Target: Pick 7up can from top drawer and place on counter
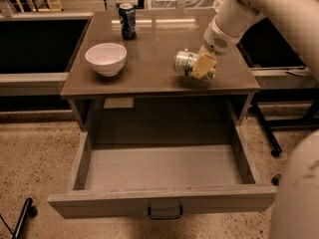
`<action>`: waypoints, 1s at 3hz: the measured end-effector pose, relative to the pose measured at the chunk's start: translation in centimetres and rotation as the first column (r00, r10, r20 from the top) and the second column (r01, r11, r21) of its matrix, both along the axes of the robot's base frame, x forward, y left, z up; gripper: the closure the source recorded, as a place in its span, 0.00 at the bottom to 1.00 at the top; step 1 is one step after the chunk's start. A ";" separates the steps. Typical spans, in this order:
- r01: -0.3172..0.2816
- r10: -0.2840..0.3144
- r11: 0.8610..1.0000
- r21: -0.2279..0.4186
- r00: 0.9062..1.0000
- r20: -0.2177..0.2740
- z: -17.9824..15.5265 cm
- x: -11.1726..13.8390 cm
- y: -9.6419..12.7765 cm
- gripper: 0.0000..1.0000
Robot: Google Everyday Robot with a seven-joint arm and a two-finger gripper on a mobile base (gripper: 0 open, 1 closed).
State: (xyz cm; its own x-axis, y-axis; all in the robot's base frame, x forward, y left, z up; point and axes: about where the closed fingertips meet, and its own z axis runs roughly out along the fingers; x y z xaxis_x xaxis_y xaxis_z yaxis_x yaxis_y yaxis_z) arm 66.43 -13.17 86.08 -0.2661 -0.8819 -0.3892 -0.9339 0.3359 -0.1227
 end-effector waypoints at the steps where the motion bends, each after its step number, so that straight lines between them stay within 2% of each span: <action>1: 0.114 -0.113 0.993 0.030 0.993 -0.037 -0.8 3.9 -0.1 0.24; 2: 0.140 -0.132 0.989 0.049 0.982 -0.137 -3.6 5.0 0.8 0.02; 3: 0.125 -0.106 0.988 0.095 0.976 -0.190 -4.9 5.3 1.1 0.00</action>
Offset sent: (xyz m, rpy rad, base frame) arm 0.0680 0.0128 -0.0557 0.0862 0.2514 -0.1657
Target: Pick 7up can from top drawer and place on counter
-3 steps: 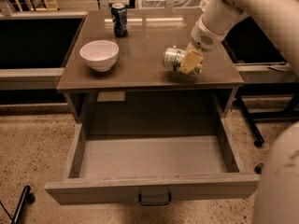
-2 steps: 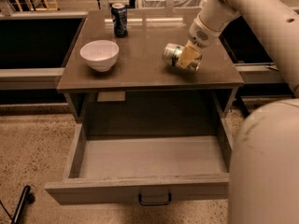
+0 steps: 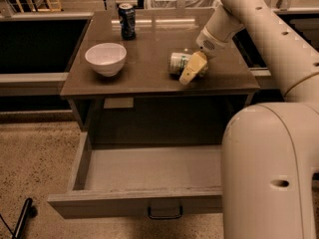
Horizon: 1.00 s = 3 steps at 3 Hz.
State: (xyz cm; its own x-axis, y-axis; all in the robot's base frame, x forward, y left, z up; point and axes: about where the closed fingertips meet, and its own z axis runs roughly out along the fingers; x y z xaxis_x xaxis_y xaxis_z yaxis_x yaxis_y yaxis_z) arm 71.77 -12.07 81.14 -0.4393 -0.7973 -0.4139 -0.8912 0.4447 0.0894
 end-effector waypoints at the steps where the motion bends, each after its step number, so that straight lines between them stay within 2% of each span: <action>1: -0.012 0.011 0.999 0.038 1.000 0.027 0.2 -0.1 -2.2 0.00; 2: -0.026 0.018 0.998 0.052 0.987 0.162 2.5 -1.4 -7.1 0.00; 3: 0.000 -0.011 0.998 0.055 0.977 0.212 2.4 -2.0 -10.2 0.00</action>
Offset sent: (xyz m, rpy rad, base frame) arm -0.0824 -0.1594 0.0448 0.0699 -0.4169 0.0249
